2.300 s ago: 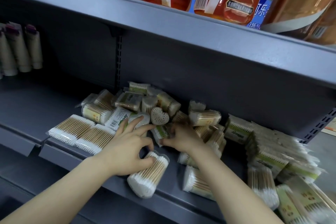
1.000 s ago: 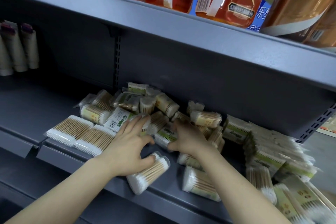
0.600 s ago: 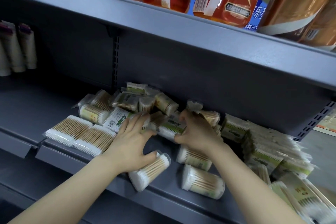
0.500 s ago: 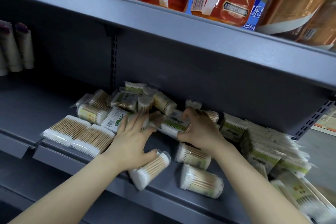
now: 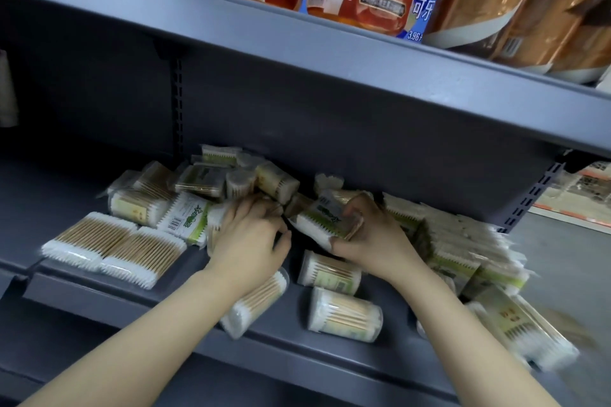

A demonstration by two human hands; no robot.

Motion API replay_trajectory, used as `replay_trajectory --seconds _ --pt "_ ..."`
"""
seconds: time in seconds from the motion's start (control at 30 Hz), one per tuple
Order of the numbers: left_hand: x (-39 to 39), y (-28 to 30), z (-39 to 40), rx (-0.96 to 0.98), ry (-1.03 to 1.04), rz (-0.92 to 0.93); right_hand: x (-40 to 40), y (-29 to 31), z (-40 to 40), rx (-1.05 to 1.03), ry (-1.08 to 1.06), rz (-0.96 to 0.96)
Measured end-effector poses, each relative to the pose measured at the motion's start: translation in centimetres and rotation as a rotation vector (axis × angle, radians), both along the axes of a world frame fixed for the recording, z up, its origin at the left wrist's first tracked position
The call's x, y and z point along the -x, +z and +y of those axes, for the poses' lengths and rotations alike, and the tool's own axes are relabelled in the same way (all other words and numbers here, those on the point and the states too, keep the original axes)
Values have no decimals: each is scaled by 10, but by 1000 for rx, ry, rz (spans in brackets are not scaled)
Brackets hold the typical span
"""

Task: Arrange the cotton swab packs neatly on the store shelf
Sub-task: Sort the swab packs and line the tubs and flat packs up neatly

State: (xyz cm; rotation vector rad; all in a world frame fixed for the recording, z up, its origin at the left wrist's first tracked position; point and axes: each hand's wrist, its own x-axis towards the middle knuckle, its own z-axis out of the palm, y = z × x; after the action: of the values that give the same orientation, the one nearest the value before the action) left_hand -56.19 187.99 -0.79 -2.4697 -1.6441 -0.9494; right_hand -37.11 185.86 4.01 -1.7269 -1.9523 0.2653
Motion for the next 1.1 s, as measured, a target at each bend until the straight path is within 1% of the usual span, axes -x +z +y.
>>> replay_trajectory --seconds 0.17,0.33,0.57,0.7,0.77,0.93,1.1 --pt "-21 7 -6 28 -11 -73 -3 -4 -12 -68 -17 75" --pt "-32 14 -10 38 17 -111 -7 -9 -19 -76 -44 89" --pt "-42 19 -12 118 43 -137 -11 -13 -31 -96 31 158" --pt "-45 23 -9 191 -49 -325 -14 -14 -35 -56 -33 260" --pt "-48 28 -12 217 -95 -397 -17 -13 -37 -70 -70 274" --pt "-56 34 -13 162 -159 -436 -25 -10 -40 -137 -97 320" --pt "-63 45 -12 129 -186 -467 -33 -7 -42 -83 -77 405"
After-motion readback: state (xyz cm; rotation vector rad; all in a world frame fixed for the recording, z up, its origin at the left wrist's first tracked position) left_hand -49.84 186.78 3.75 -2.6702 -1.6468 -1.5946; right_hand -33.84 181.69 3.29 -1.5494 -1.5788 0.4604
